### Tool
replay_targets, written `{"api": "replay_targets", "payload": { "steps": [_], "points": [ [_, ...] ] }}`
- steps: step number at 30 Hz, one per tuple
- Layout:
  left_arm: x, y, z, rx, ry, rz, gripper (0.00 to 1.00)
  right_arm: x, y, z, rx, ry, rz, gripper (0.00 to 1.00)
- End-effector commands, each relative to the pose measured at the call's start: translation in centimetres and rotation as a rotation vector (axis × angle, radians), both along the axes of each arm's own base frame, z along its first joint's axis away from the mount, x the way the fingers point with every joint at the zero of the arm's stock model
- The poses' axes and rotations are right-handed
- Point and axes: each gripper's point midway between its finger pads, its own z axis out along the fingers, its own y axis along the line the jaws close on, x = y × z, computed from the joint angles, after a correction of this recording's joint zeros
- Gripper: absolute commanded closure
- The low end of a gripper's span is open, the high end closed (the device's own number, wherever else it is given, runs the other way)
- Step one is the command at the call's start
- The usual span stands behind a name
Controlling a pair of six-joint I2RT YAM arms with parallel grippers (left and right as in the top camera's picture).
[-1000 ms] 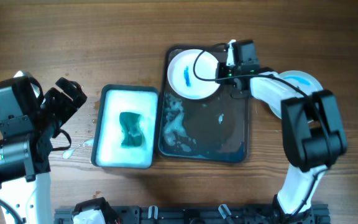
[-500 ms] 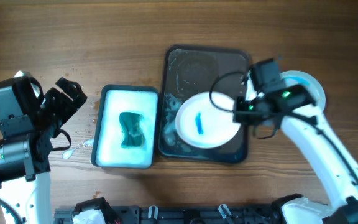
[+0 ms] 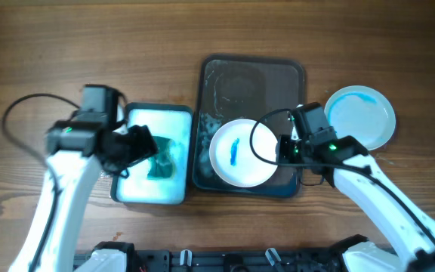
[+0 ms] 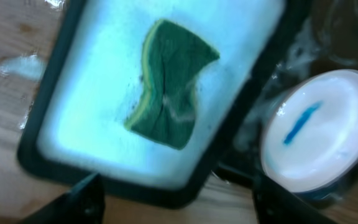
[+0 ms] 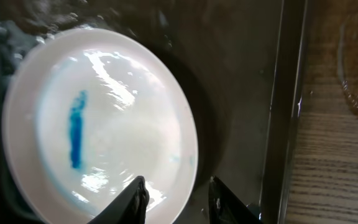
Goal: Clean dirty plates on tray and stack at the side
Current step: 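Grip the last plate with right gripper and drag it to tray center, then grasp the sponge from the foam tray with the left gripper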
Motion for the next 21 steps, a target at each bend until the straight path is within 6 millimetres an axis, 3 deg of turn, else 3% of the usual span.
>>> {"api": "replay_targets", "payload": {
  "steps": [1,5,9,12,14,15,18,21],
  "points": [
    [-0.1,-1.2,-5.9,0.064,0.141,-0.042,0.43,0.4,0.0,2.9,0.009,-0.086,0.019,0.66],
    [-0.3,-2.8,-10.3,0.091,0.269,-0.065,0.51,0.1,-0.2,3.0,0.007,-0.080,0.019,0.67],
    [0.2,-3.7,-14.2,0.113,0.328,-0.096,0.96,-0.2,-0.3,2.8,0.001,-0.065,0.017,0.67],
    [0.0,-3.2,-13.7,0.114,0.351,-0.079,0.96,-0.6,-2.0,2.3,-0.050,-0.032,-0.071,0.59],
    [0.3,-2.3,-10.8,0.111,0.338,-0.049,0.96,-0.6,-4.0,1.9,-0.092,-0.011,-0.190,0.59],
    [0.5,-1.6,-9.7,0.125,0.317,-0.033,0.89,-0.5,-4.3,1.8,-0.090,-0.005,-0.202,0.59],
    [1.4,-0.1,-7.5,0.159,0.226,0.002,0.54,-0.3,-3.9,1.3,-0.083,0.004,-0.123,0.58],
    [2.3,0.9,-7.3,0.209,0.175,0.015,0.47,-0.5,-1.1,0.9,0.007,0.016,0.064,0.54]
  ]
}}
